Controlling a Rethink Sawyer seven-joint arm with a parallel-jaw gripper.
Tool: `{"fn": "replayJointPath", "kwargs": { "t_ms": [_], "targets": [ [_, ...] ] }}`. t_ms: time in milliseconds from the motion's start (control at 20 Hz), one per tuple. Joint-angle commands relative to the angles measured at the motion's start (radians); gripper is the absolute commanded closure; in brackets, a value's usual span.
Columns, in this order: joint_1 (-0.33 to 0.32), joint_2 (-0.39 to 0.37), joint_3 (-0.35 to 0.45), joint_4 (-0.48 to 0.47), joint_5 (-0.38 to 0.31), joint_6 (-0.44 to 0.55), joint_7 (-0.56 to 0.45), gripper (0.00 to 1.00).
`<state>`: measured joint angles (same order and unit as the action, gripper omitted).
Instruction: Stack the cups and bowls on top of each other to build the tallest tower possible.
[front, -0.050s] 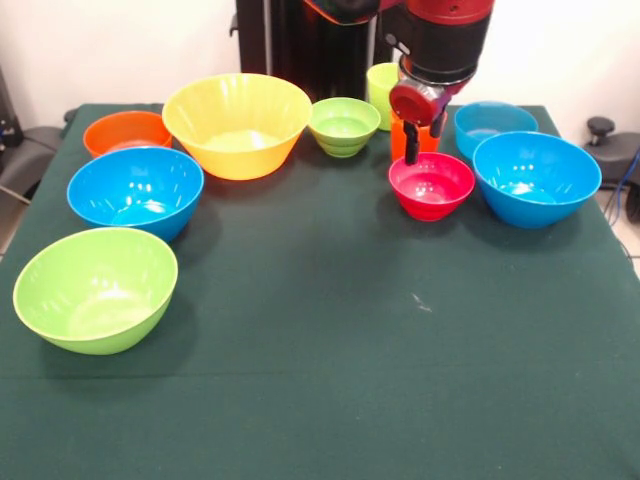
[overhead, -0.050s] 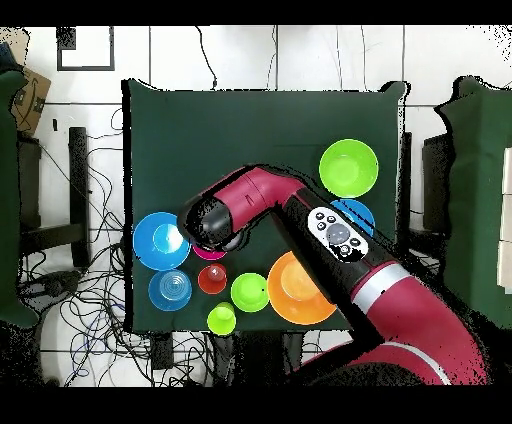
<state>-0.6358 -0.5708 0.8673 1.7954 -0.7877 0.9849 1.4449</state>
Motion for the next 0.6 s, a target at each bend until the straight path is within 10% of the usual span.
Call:
{"fn": "replayJointPath", "kwargs": {
  "t_ms": [50, 600],
  "targets": [
    [0.003, -0.002, -0.088, -0.046, -0.093, 0.080, -0.210, 0.00],
    [0.019, -0.022, -0.080, -0.052, -0.098, 0.118, -0.263, 0.00]
  ]
}}
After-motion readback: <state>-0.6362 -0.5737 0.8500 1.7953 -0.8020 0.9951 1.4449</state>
